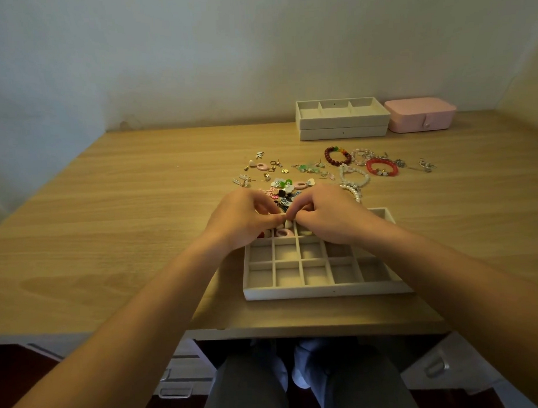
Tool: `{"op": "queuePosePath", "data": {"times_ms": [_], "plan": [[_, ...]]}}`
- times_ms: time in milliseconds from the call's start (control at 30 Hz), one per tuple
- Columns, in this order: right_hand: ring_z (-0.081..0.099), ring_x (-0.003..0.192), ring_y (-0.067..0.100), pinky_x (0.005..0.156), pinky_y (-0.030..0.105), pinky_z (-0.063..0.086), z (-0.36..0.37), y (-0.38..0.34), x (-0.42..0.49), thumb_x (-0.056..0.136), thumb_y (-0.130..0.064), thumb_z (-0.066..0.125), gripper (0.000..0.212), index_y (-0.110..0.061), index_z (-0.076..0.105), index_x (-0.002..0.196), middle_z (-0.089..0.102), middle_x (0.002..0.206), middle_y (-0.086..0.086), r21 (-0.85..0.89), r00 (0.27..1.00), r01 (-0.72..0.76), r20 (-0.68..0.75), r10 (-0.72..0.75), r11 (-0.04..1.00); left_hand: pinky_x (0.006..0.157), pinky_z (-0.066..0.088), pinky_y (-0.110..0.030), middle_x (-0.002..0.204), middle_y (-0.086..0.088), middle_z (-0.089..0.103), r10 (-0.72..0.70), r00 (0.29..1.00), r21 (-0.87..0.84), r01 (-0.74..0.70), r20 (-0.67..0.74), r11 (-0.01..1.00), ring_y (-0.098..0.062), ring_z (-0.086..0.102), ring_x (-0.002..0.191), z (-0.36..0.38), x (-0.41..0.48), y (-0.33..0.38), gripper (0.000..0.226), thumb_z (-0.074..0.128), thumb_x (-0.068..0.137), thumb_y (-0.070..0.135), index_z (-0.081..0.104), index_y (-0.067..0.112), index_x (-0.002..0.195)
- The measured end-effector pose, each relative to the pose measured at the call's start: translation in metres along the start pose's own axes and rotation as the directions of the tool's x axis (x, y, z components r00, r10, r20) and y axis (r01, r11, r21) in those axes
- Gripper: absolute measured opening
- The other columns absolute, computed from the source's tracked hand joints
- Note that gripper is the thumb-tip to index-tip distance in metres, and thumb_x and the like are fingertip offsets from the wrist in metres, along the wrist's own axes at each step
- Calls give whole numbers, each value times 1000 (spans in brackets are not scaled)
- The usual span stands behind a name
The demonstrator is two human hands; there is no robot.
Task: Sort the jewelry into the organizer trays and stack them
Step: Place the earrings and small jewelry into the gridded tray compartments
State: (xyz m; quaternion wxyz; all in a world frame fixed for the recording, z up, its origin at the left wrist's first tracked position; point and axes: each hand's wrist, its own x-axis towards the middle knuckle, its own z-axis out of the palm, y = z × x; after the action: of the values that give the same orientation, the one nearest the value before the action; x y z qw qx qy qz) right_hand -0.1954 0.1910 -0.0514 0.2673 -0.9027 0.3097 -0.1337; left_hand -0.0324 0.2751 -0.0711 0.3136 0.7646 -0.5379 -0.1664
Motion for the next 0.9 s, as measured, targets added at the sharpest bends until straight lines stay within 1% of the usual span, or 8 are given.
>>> {"op": "queuePosePath", "data": {"times_ms": [233, 367, 433, 533, 600, 733, 833, 900], "plan": [[56, 76, 3, 63, 19, 40, 0, 1, 1, 95, -15, 58, 25, -23, 81, 101, 67, 95, -8, -31, 1000, 4, 12, -3, 1000, 65, 54, -31, 79, 7, 70, -7, 1000, -80, 7, 7, 997, -12, 66, 79, -1, -2, -1, 10, 80, 82, 39, 77, 29, 82], [61, 92, 7, 84, 29, 51, -9, 1, -3, 97, -16, 56, 24, -22, 79, 101, 70, 106, -5, -5, 992, -11, -128, 10, 1000, 69, 45, -21, 92, 12, 69, -53, 998, -125, 50, -20, 991, -5, 62, 89, -5, -6, -5, 15, 67, 94, 35, 77, 24, 98], [58, 87, 2, 82, 27, 49, -15, 4, -5, 99, -19, 56, 23, -23, 77, 107, 66, 106, -8, -101, 991, -25, -132, 12, 995, 72, 43, -21, 100, 12, 69, -72, 997, -121, 69, -21, 990, -4, 60, 94, -6, -8, -9, 20, 64, 96, 33, 76, 22, 107], [59, 97, 6, 92, 32, 53, -18, 7, -7, 99, -19, 57, 24, -21, 77, 112, 65, 112, -9, -186, 997, -45, -65, 34, 982, 77, 46, -26, 100, 9, 71, -77, 997, -137, 75, -12, 988, -10, 63, 95, -6, -12, -12, 16, 65, 95, 25, 78, 23, 105], [63, 95, 8, 89, 34, 56, -14, 9, -6, 97, -20, 58, 24, -23, 79, 109, 70, 111, -9, -188, 998, -56, -35, 50, 981, 78, 50, -28, 96, 8, 72, -77, 997, -138, 74, -15, 988, -11, 64, 92, -6, -14, -12, 14, 66, 94, 22, 79, 25, 100], [62, 85, 4, 80, 31, 56, -12, 9, -5, 95, -21, 59, 21, -24, 79, 102, 67, 92, -13, -156, 997, -81, -28, 77, 984, 78, 51, -28, 92, 8, 71, -97, 995, -113, 96, -3, 989, -10, 64, 90, -7, -15, -9, 14, 66, 93, 21, 79, 24, 96], [63, 86, 5, 81, 32, 57, -16, 13, 0, 96, -17, 58, 22, -24, 79, 99, 70, 99, -9, -57, 990, -116, -82, 111, 992, 71, 46, -23, 91, 10, 70, -87, 996, -122, 84, -17, 989, -6, 63, 91, -9, -12, -5, 10, 67, 93, 26, 77, 24, 94], [65, 90, 9, 79, 30, 56, -20, 20, 10, 96, -13, 57, 23, -24, 78, 99, 71, 108, -6, -13, 984, -135, -122, 133, 991, 74, 43, -26, 93, 9, 70, -81, 995, -150, 71, -65, 986, -9, 63, 95, -11, -4, -3, 9, 68, 93, 29, 76, 24, 94]]}}
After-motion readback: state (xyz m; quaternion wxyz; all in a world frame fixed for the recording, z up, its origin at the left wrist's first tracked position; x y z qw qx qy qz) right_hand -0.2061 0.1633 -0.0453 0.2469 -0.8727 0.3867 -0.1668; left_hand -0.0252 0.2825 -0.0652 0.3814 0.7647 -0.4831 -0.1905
